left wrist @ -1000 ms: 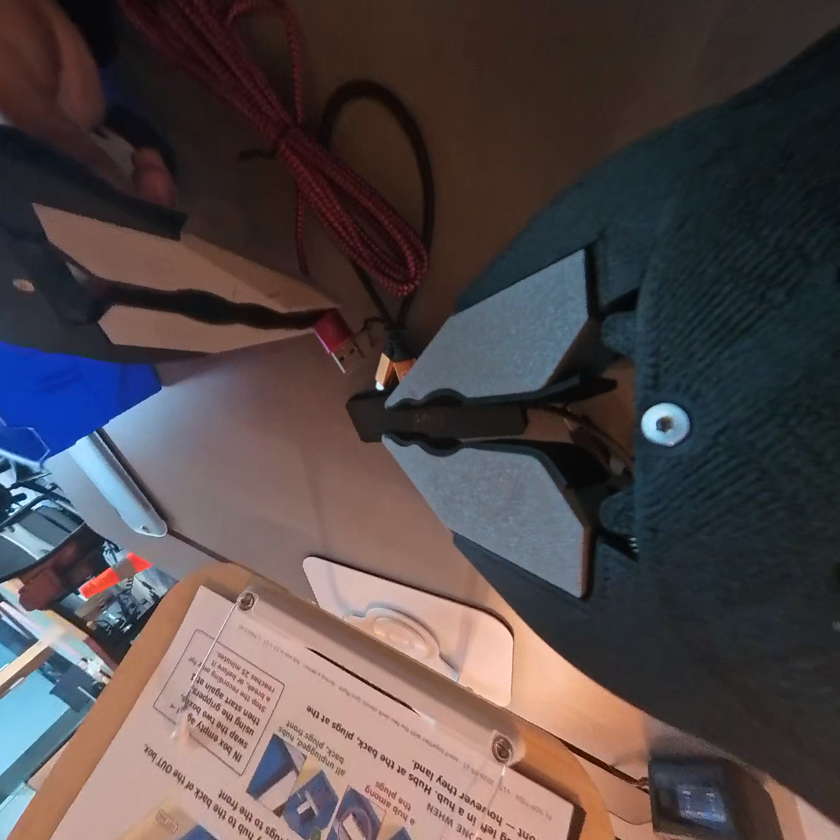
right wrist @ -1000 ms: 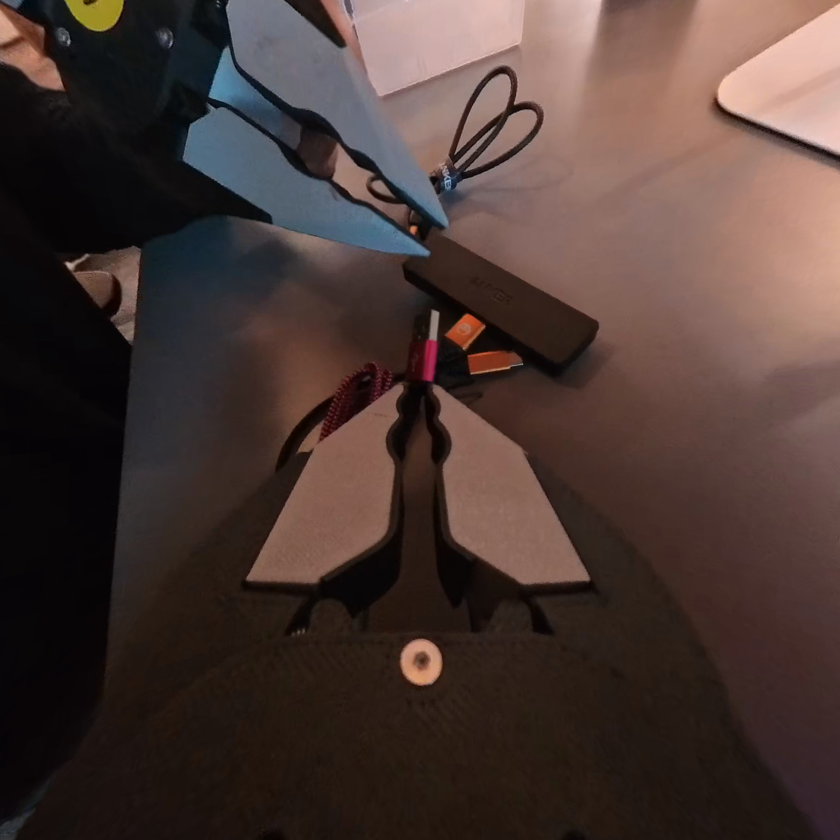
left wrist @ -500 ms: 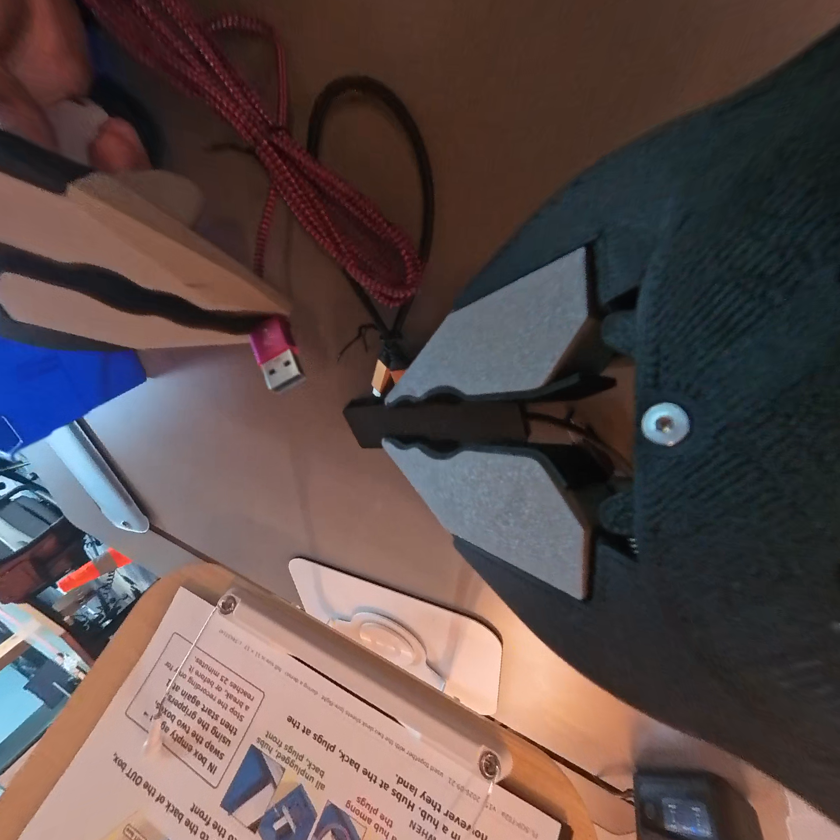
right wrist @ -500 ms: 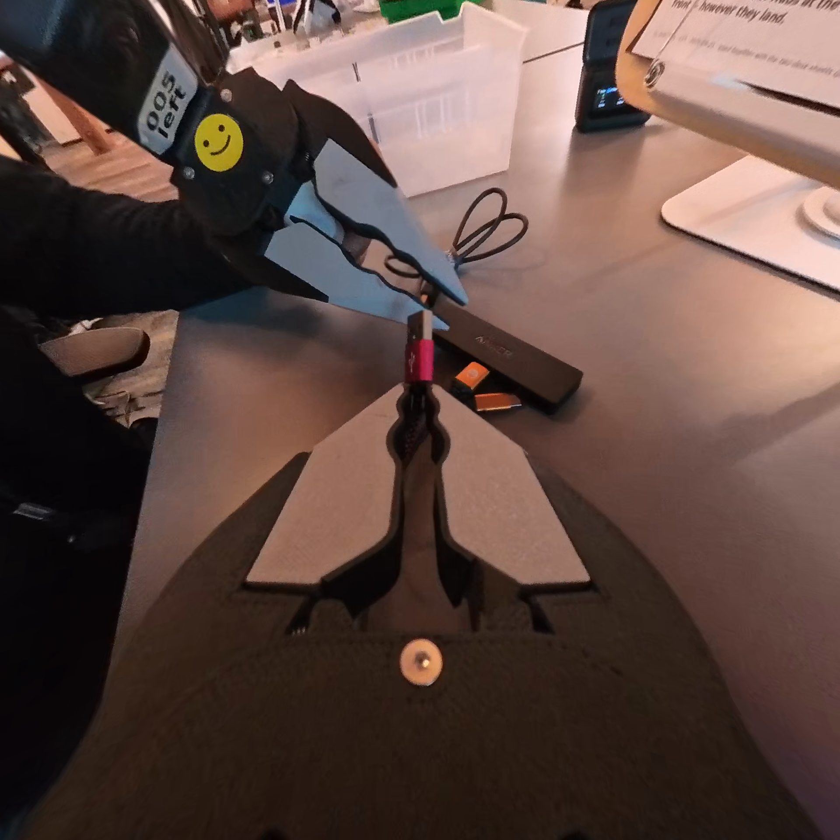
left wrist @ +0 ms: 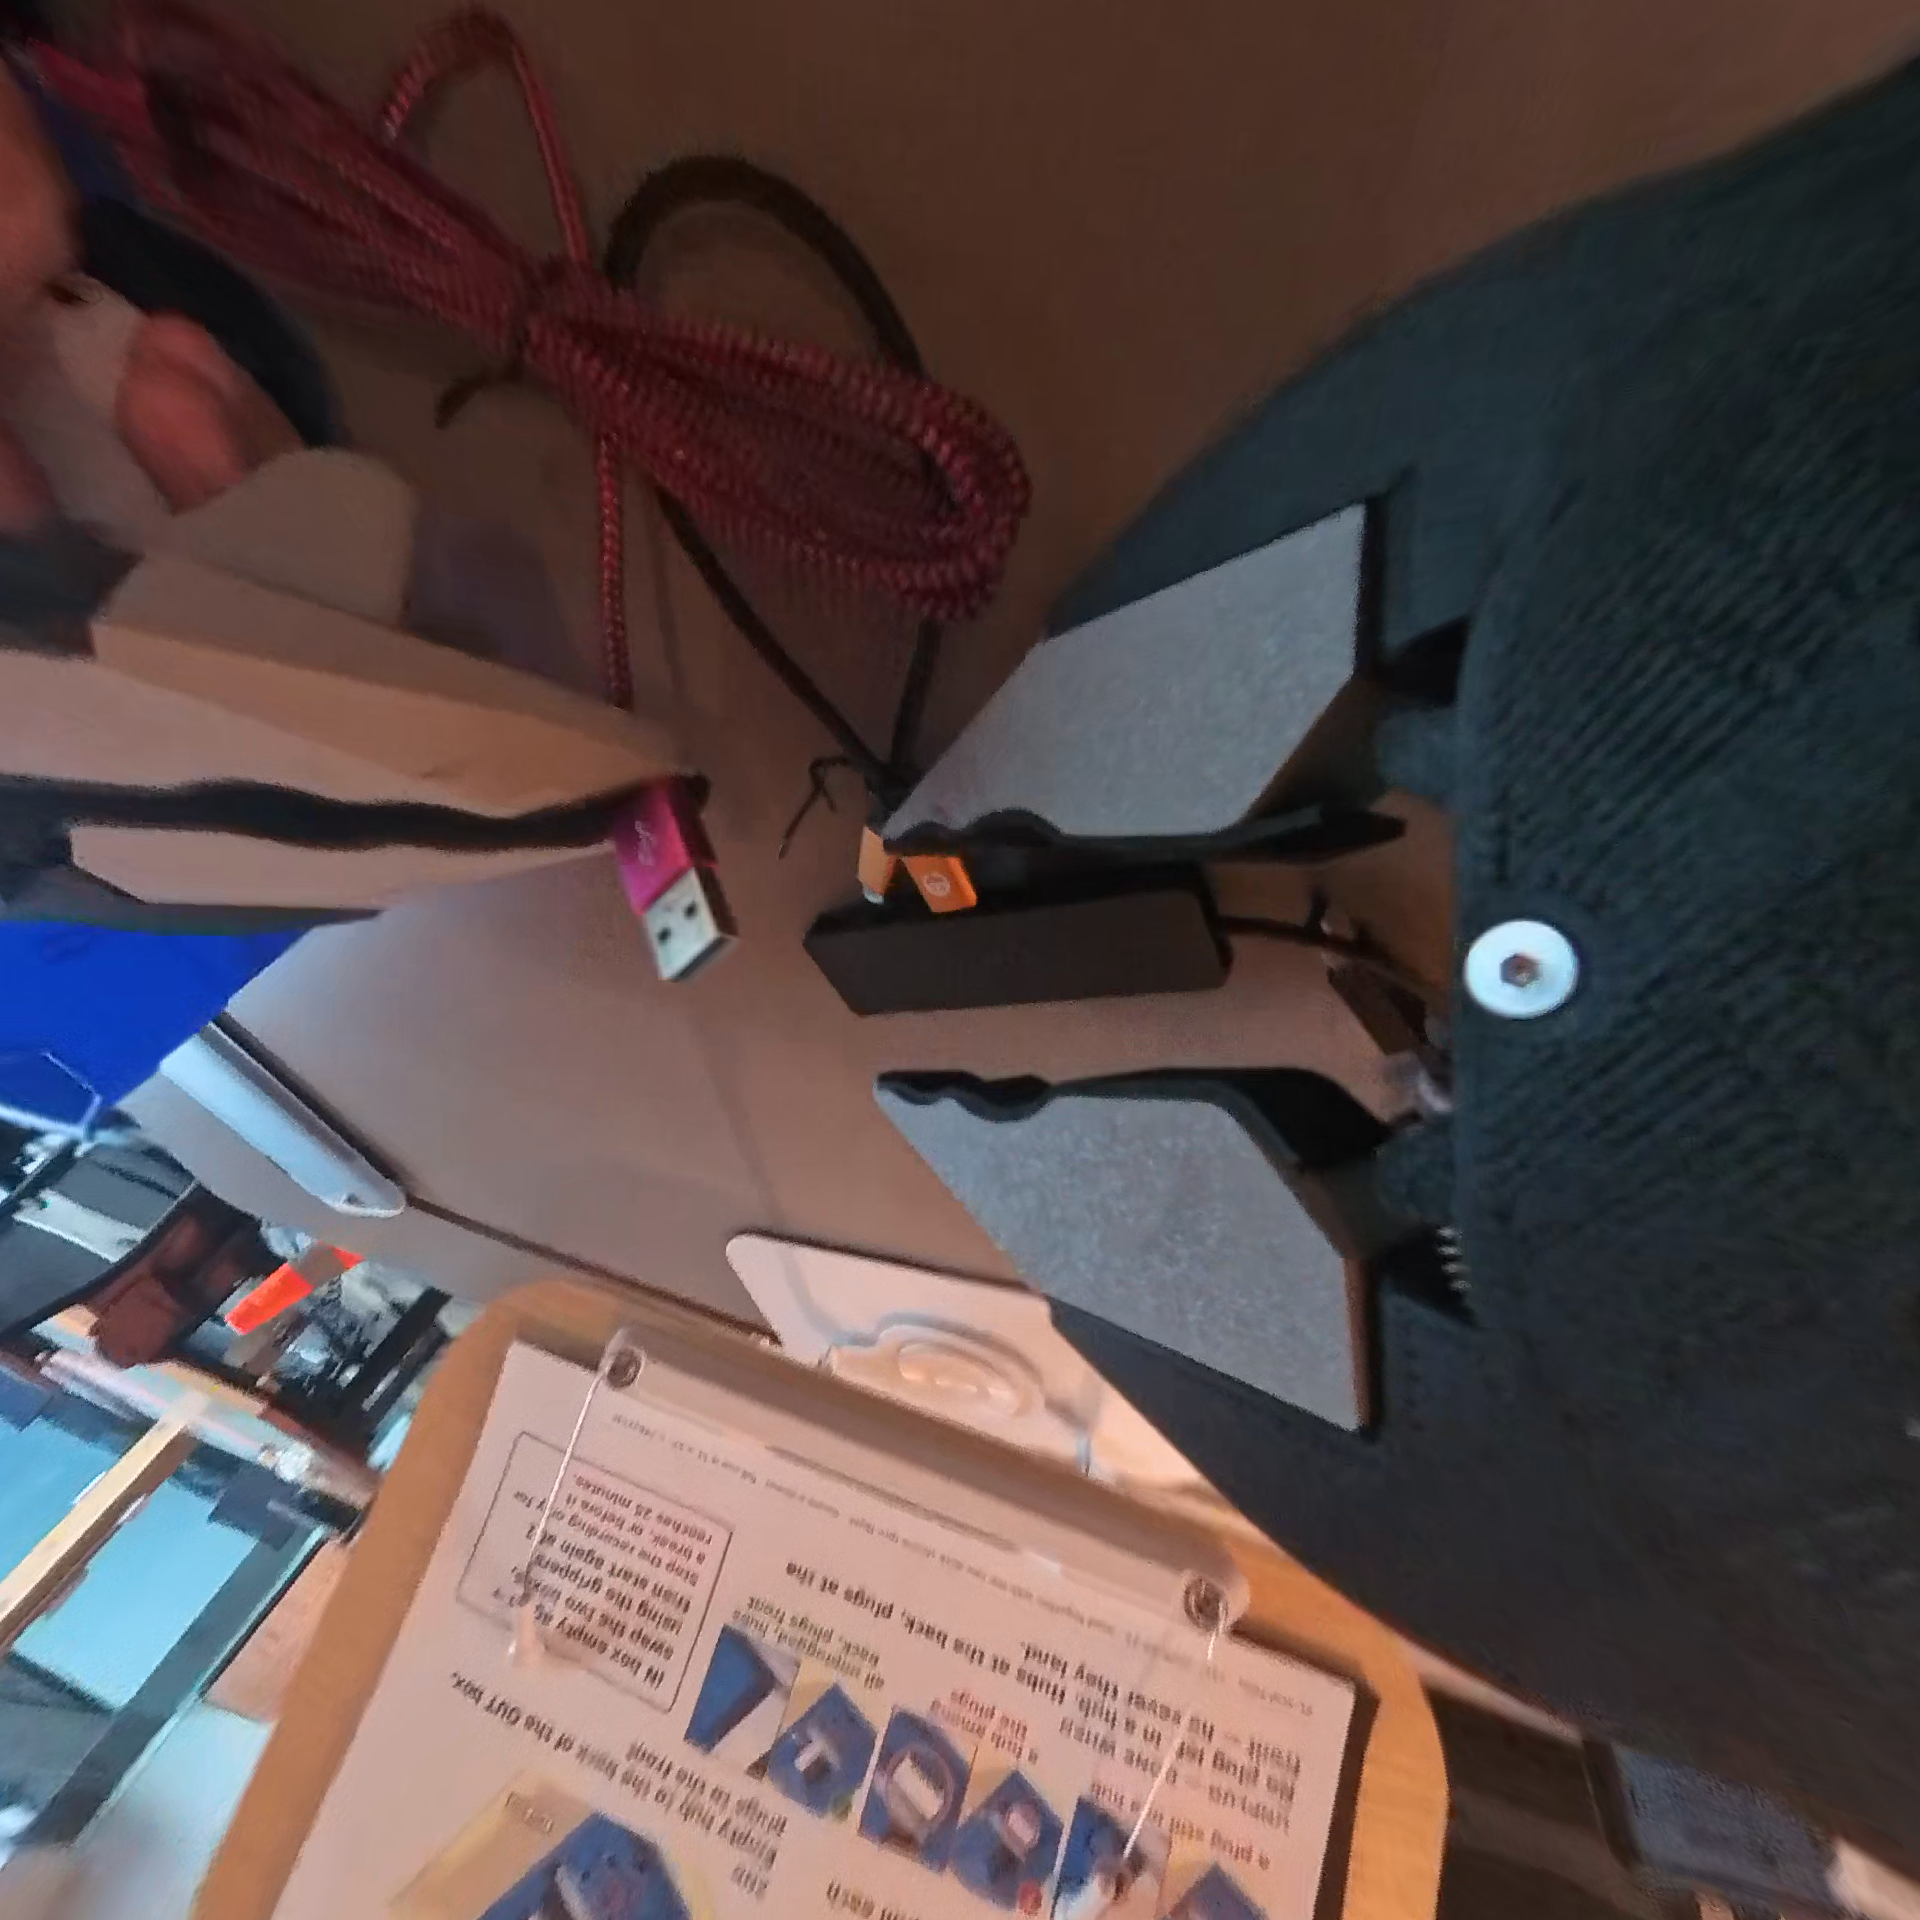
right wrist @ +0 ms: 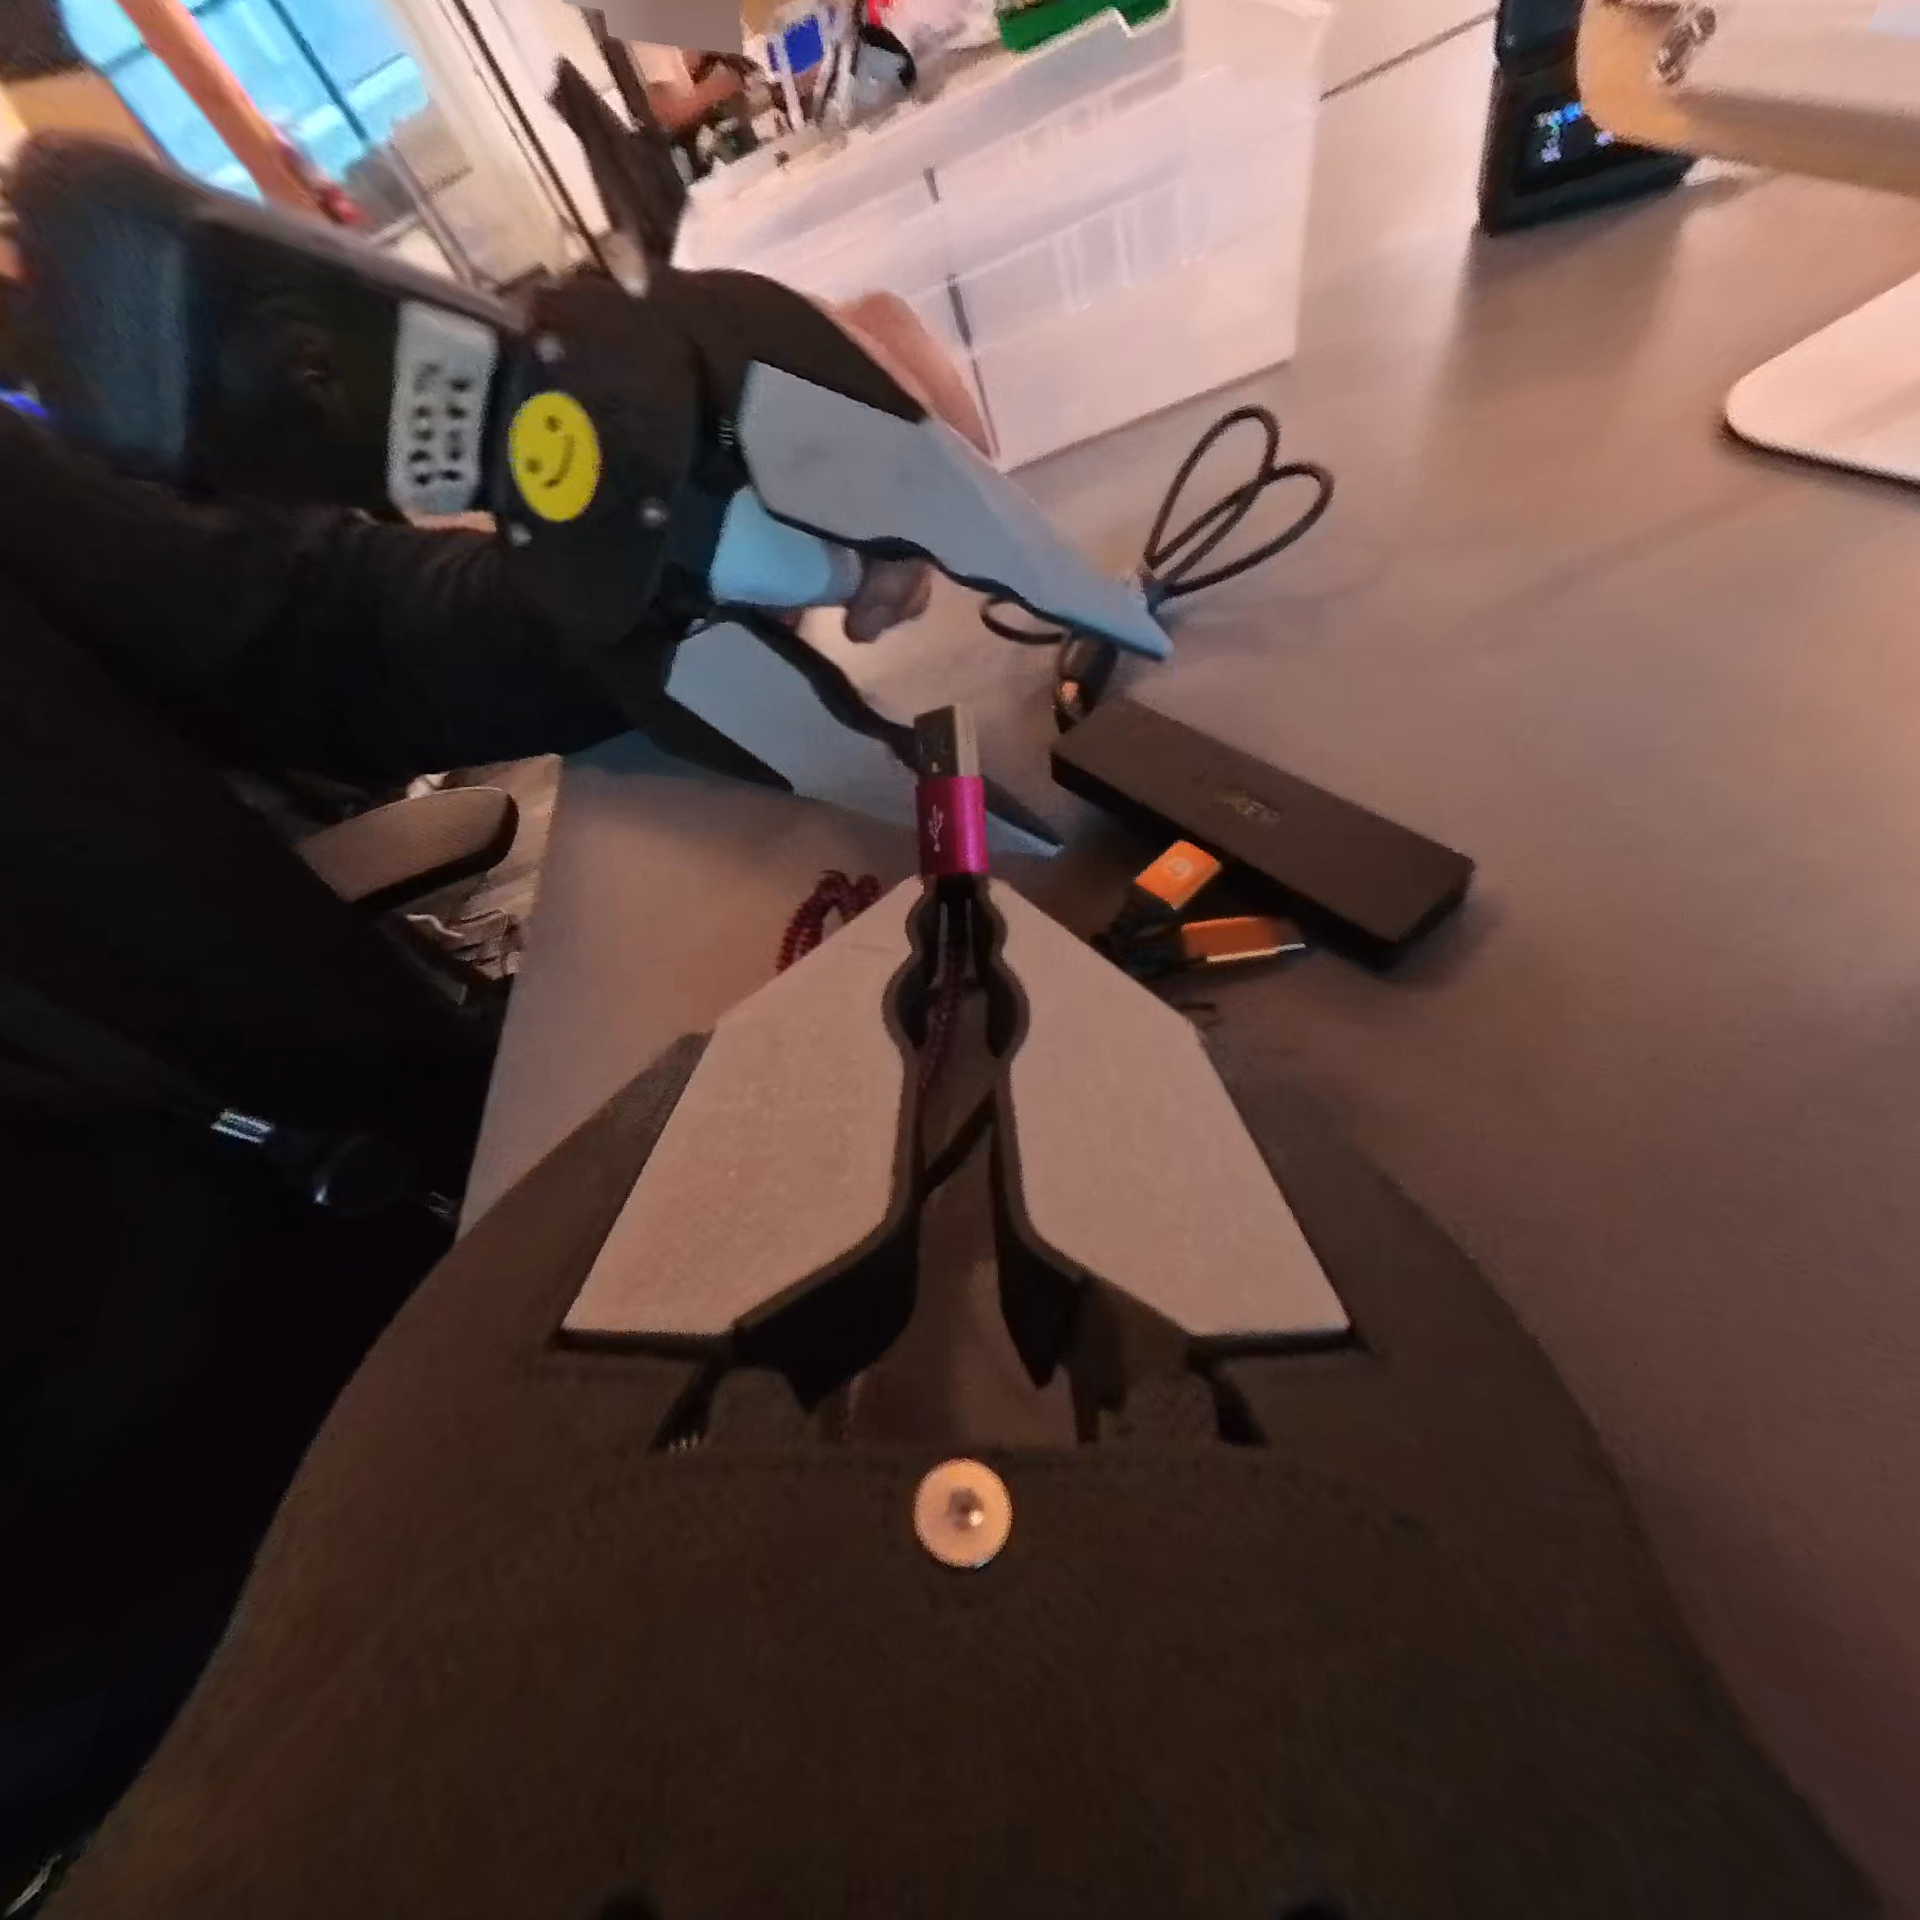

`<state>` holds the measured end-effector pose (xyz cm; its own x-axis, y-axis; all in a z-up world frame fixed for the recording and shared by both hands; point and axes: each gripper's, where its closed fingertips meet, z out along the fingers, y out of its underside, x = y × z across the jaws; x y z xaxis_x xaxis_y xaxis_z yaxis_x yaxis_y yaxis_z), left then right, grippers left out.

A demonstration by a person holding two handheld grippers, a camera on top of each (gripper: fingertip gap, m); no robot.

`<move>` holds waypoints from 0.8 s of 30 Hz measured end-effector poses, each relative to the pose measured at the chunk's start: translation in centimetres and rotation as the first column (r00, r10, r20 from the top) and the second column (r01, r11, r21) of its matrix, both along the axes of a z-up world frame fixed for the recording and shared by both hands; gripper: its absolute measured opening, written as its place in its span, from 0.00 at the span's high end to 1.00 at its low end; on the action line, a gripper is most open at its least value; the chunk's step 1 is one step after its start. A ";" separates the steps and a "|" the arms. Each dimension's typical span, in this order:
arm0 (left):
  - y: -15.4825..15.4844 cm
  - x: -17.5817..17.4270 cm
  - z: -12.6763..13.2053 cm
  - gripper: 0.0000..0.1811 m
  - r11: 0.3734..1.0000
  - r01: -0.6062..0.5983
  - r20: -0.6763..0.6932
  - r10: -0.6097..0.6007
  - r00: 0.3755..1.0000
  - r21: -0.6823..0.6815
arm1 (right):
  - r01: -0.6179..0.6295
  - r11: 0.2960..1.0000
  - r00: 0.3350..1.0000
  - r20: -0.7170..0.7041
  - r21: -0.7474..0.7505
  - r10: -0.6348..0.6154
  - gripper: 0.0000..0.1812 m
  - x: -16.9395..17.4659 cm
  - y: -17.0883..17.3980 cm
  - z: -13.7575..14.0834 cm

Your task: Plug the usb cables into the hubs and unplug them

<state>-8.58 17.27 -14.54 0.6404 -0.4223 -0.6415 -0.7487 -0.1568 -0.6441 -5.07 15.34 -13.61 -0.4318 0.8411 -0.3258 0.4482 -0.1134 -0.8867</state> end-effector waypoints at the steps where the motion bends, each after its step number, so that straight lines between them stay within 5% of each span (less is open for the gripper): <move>1: 0.0 0.0 0.1 0.78 0.999 0.007 -0.053 -0.005 0.999 0.031 | 0.009 1.000 1.000 0.022 -0.006 -0.008 0.98 -0.1 0.1 -0.4; 9: -0.7 1.6 1.2 0.78 0.965 0.160 -0.301 -0.092 0.949 0.209 | -0.027 0.968 0.991 0.120 -0.248 0.059 0.99 0.0 -0.2 -0.8; 17: -0.7 2.9 0.9 0.88 0.918 0.278 -0.574 -0.071 0.816 0.282 | -0.064 0.917 0.967 0.203 -0.395 0.155 0.99 0.1 -1.8 -1.3; 20: -0.7 2.9 0.6 0.93 0.922 0.278 -0.610 -0.061 0.790 0.269 | -0.059 0.916 0.968 0.203 -0.396 0.151 0.99 0.1 -1.8 -1.3; 24: -0.7 2.8 2.1 0.97 0.920 0.249 -0.537 -0.050 0.842 0.304 | -0.080 0.919 0.987 0.096 -0.386 0.126 0.95 0.4 -1.4 0.7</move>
<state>-5.77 16.53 -12.42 0.1271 -0.1701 -0.9772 -0.9778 0.1441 -0.1523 -4.64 13.91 -12.92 -0.4486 0.5966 -0.6654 0.5730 -0.3794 -0.7265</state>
